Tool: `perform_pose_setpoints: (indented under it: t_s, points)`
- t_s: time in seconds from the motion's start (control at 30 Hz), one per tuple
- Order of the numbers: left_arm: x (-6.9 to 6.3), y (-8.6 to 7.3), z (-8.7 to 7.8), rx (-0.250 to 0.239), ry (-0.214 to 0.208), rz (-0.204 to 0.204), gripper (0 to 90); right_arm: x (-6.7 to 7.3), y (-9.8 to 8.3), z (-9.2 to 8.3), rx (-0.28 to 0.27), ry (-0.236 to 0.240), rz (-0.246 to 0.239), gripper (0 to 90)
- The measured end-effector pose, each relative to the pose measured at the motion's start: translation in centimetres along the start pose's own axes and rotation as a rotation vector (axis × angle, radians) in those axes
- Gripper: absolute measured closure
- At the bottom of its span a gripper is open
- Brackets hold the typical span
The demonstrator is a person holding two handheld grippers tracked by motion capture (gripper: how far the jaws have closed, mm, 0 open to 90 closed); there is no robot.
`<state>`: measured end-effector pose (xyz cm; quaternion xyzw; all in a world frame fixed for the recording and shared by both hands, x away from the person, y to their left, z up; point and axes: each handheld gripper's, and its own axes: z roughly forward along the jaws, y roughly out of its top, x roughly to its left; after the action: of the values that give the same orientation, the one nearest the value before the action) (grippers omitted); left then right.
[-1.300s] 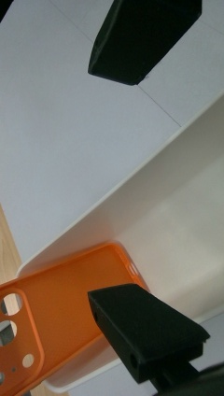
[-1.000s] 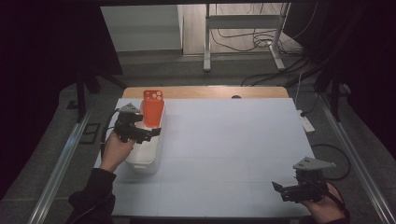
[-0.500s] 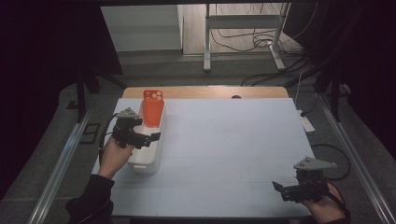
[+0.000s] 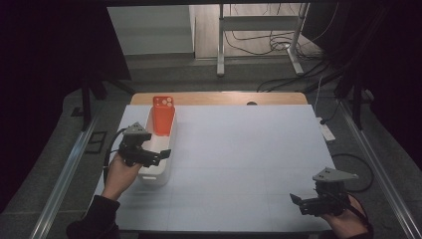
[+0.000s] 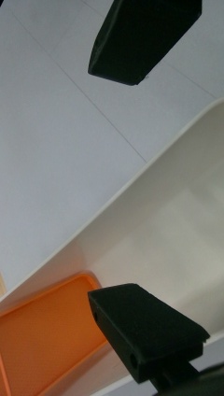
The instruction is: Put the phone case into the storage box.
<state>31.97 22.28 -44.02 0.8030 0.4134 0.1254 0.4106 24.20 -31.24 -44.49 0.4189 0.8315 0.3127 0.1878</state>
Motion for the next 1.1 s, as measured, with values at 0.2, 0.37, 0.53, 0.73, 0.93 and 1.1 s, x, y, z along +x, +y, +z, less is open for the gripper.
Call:
perform_pose_setpoints:
  t_s: [0.2,0.37,0.53,0.73,0.93,1.1]
  points:
    - [-0.6,-0.5,-0.6,-0.013,-0.004,-0.002,0.0,0.0,0.0,0.0,0.000,0.000,-0.001,0.0]
    - [-1.1,-0.8,-1.0,-0.016,-0.002,-0.001,0.0,0.0,0.0,0.0,0.000,0.001,-0.002,0.0]
    - [-1.5,-1.1,-1.5,-0.024,-0.006,-0.005,0.0,0.1,0.0,0.0,0.000,0.002,-0.005,0.0]
    - [-2.0,-1.5,-2.0,-0.021,-0.008,-0.006,0.0,0.1,0.0,0.0,0.000,0.003,-0.007,0.0]
    - [-2.4,-2.2,-2.8,-0.030,-0.005,-0.013,0.0,0.1,0.0,0.0,-0.002,0.002,-0.004,0.0]
    - [-2.6,-2.8,-3.6,-0.039,0.001,-0.021,0.0,0.1,0.0,0.0,-0.001,0.003,-0.004,0.0]
